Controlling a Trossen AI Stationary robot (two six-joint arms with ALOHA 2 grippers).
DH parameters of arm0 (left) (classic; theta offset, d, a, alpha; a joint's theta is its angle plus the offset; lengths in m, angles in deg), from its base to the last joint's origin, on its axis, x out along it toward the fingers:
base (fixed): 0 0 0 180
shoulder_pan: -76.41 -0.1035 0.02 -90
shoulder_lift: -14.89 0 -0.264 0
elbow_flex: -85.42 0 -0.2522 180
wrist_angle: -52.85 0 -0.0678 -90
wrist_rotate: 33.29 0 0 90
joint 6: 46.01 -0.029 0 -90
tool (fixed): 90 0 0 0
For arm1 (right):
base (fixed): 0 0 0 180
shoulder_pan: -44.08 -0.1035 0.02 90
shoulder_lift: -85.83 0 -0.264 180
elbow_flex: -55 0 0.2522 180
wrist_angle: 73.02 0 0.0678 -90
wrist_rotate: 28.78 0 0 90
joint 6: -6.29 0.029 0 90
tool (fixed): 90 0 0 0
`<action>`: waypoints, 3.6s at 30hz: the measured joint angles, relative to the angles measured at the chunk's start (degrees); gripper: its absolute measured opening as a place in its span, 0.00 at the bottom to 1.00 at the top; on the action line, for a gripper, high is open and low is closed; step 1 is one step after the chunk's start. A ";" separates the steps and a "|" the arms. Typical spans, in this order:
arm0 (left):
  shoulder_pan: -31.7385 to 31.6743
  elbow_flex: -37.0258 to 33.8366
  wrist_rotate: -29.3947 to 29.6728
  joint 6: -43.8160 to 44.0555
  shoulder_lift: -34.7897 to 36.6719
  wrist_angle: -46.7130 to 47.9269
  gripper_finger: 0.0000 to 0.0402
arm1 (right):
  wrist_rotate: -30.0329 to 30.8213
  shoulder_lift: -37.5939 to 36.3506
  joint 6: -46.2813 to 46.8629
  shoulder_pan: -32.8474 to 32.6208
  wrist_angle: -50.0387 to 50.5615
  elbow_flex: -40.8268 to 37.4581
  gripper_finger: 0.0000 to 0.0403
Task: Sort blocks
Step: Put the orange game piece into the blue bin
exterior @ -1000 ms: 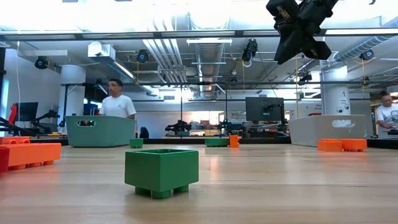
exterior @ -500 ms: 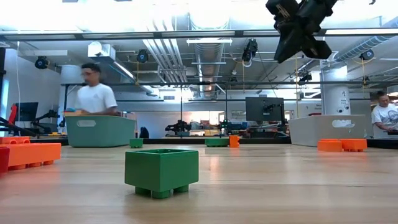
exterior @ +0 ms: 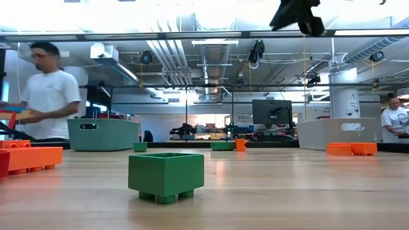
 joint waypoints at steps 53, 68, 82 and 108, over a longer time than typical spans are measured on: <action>-37.76 -41.95 -15.86 -39.42 40.37 -38.88 0.58 | 0.59 33.85 5.13 5.19 16.51 24.20 0.21; -37.76 -41.20 -10.62 -39.47 41.15 -32.14 0.58 | 0.84 52.48 2.93 10.02 18.90 31.75 0.49; -37.76 -41.20 -10.65 -39.45 41.35 -32.14 0.58 | 1.97 59.28 2.74 12.59 19.97 31.06 0.50; -37.76 -41.22 -10.71 -39.52 41.11 -32.23 0.58 | 1.95 64.26 1.30 12.87 16.18 30.57 0.36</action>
